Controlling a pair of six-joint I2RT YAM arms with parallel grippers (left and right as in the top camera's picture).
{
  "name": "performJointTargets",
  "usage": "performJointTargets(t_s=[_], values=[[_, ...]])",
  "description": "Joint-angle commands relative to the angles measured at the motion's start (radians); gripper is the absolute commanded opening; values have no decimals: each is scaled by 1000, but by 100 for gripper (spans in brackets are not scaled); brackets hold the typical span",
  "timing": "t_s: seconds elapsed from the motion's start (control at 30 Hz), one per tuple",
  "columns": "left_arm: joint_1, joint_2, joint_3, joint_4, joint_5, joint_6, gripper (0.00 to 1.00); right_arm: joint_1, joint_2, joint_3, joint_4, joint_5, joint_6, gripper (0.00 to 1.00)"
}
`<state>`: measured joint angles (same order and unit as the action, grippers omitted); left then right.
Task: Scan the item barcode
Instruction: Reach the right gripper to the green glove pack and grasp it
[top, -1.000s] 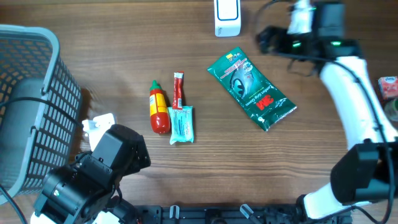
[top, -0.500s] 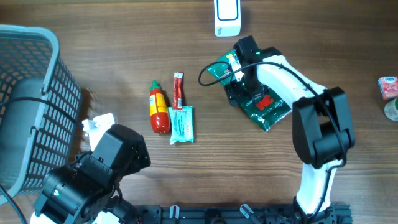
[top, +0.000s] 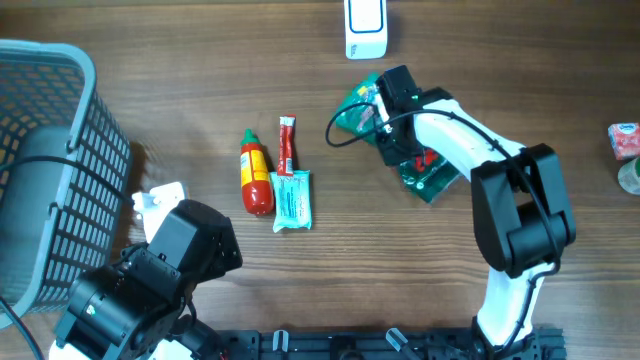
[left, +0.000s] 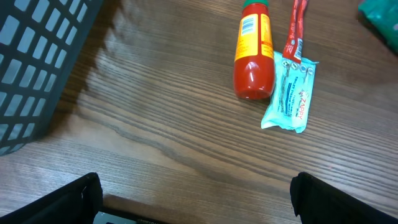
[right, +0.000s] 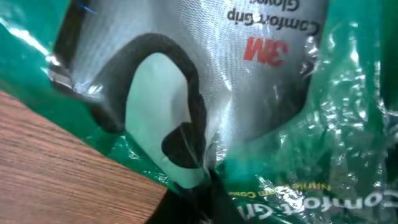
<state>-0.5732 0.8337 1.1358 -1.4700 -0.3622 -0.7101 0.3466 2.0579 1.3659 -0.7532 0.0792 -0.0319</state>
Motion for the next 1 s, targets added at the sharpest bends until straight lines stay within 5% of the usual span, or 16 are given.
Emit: performJointTargets(t_s=[0.0,0.3,0.47,0.87,0.97], values=[[-1,-2,1,0,-13,-13,100,4,109,-82,-48,-336,-69,4],[-1,-2,1,0,-13,-13,100,-12,-26,169,-476,-947,-162,4],[-1,-2,1,0,-13,-13,100,-24,-126,175,-600,-1292,-368,5],[-1,-2,1,0,-13,-13,100,-24,-138,174,-662,-1643,-436,4],[-1,-2,1,0,-13,-13,100,-24,-139,174,-691,-1702,-264,5]])
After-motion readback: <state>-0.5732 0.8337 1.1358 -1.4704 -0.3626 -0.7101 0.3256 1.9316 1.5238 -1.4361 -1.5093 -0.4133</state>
